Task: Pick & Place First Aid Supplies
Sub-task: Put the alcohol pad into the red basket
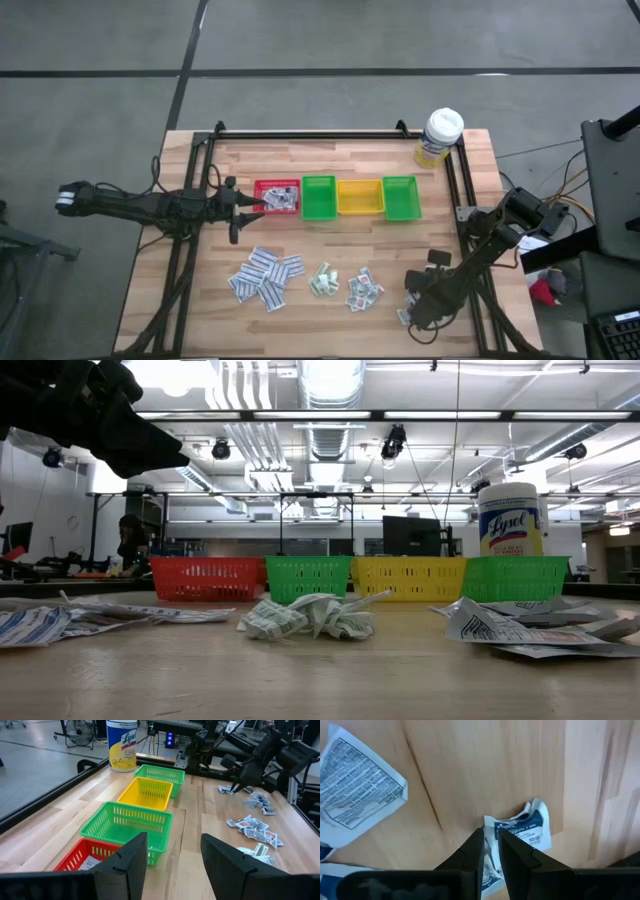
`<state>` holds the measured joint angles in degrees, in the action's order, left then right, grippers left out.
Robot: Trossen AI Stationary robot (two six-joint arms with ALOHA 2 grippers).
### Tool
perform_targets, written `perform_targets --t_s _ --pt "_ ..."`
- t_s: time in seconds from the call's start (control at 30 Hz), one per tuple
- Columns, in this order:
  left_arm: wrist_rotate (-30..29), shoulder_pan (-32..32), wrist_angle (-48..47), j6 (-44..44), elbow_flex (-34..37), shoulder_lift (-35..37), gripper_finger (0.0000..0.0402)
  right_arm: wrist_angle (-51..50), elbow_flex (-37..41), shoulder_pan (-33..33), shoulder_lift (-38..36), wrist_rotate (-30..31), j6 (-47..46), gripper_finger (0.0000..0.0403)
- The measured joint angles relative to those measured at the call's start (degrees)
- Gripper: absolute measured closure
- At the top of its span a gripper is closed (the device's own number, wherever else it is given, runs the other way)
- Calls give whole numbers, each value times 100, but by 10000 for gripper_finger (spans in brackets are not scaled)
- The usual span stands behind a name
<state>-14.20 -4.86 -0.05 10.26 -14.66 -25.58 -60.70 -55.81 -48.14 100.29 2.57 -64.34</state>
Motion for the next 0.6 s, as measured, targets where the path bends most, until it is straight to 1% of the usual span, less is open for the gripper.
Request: perform_targets --t_s 0.6 --pt "3 -1 0 -70 0 0 223 104 0 0 -42 61 -7 355"
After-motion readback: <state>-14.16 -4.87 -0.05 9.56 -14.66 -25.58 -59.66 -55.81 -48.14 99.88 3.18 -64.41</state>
